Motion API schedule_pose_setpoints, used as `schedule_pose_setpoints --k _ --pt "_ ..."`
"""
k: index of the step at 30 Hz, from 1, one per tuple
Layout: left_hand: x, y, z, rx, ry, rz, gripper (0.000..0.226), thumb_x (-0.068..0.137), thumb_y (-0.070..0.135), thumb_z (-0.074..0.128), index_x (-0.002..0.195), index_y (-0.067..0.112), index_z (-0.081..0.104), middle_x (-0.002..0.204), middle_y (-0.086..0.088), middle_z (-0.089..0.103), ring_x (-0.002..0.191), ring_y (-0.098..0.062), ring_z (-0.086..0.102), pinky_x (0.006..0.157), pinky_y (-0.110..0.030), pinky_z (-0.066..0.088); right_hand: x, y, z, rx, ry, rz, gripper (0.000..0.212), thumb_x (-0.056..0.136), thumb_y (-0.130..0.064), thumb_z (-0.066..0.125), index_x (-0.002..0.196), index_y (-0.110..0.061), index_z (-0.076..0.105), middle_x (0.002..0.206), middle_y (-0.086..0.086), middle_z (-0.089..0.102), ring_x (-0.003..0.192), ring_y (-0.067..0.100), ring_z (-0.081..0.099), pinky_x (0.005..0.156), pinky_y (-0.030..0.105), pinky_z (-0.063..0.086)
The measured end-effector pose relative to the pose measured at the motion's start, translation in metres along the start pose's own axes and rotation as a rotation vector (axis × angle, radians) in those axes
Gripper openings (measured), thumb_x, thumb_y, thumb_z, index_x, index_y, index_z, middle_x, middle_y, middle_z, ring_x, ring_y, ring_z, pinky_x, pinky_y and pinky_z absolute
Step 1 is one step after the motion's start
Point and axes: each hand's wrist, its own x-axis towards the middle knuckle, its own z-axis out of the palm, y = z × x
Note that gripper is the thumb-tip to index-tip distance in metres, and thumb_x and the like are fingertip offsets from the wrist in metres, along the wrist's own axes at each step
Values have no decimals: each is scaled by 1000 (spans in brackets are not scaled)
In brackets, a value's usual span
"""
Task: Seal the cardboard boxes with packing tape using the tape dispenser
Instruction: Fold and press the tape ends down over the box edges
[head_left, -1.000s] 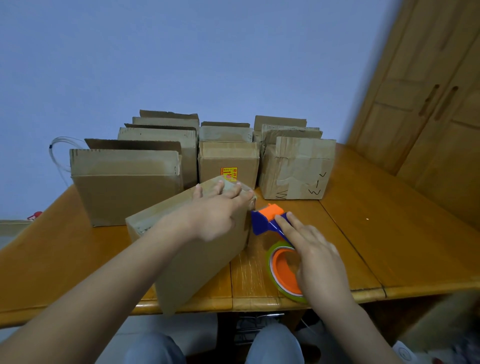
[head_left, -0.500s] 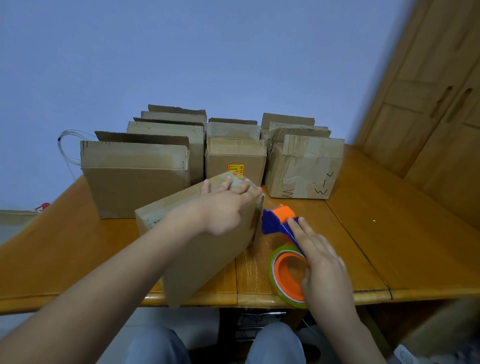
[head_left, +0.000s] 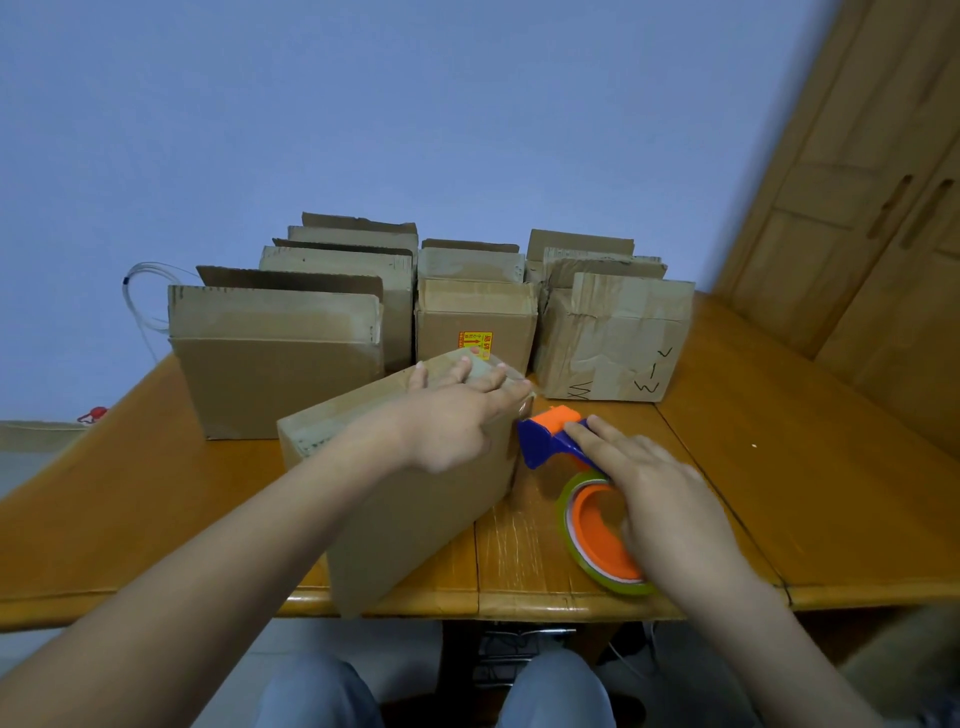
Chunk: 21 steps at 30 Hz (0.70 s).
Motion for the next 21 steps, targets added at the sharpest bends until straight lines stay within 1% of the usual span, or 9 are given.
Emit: schedule_pose_setpoints --k 3,6,8,11,15,17,18,19,21 --pt "1 1 0 7 -6 -2 73 99 14 42 152 38 -1 162 4 -9 148 -27 -12 113 -58 -11 10 4 -17 -82 -68 -50 91 89 -2 53 148 -45 0 159 -12 9 142 20 20 109 38 32" --pt "1 1 -1 14 -6 0 73 99 13 42 153 37 -1 162 3 -9 148 -28 -11 114 -58 -10 16 2 -32 -152 -131 -83 83 93 -10 52 149 -43 0 160 -9 8 143 24 19 110 41 30" --pt "0 1 -1 12 -5 1 73 98 13 42 153 37 0 162 2 -9 148 -28 -12 113 -59 -11 19 0 -38 -186 -156 -92 77 96 -13 48 149 -42 1 160 -8 8 142 25 20 108 42 30" --pt "0 1 -1 9 -3 3 74 98 12 43 153 37 0 162 2 -9 148 -29 -11 113 -59 -10 21 -1 -39 -221 -135 -127 67 100 -19 41 149 -42 2 159 -7 11 140 25 23 104 42 30" --pt "2 -1 -2 0 -9 14 74 98 12 42 153 37 0 162 1 -10 147 -30 -12 112 -60 -10 26 0 -38 -293 -99 -171 63 100 -18 41 148 -42 9 158 -5 16 138 27 25 103 42 29" --pt "1 -1 -1 0 -3 16 74 98 12 42 153 37 -1 162 1 -10 147 -30 -12 112 -60 -11 23 -2 -27 -349 -182 -262 59 99 -21 45 147 -41 17 156 -3 22 135 28 28 104 43 29" --pt "0 -1 0 9 -2 20 74 98 12 42 153 37 -1 162 1 -10 147 -30 -12 112 -60 -11 18 1 -19 -352 -238 -272 58 99 -21 45 147 -41 19 155 -3 25 134 27 30 104 43 30" --pt "0 -1 0 25 0 27 74 98 12 41 152 37 -2 161 1 -10 147 -30 -12 113 -59 -10 14 5 -16 -330 -260 -227 57 100 -20 44 147 -41 19 155 -3 26 135 26 30 104 43 30" --pt "1 -1 0 45 8 28 75 98 11 41 152 37 -3 161 1 -10 147 -29 -12 113 -59 -10 12 18 -24 -263 -172 -94 59 100 -19 40 148 -42 15 157 -6 20 137 24 26 105 41 29"
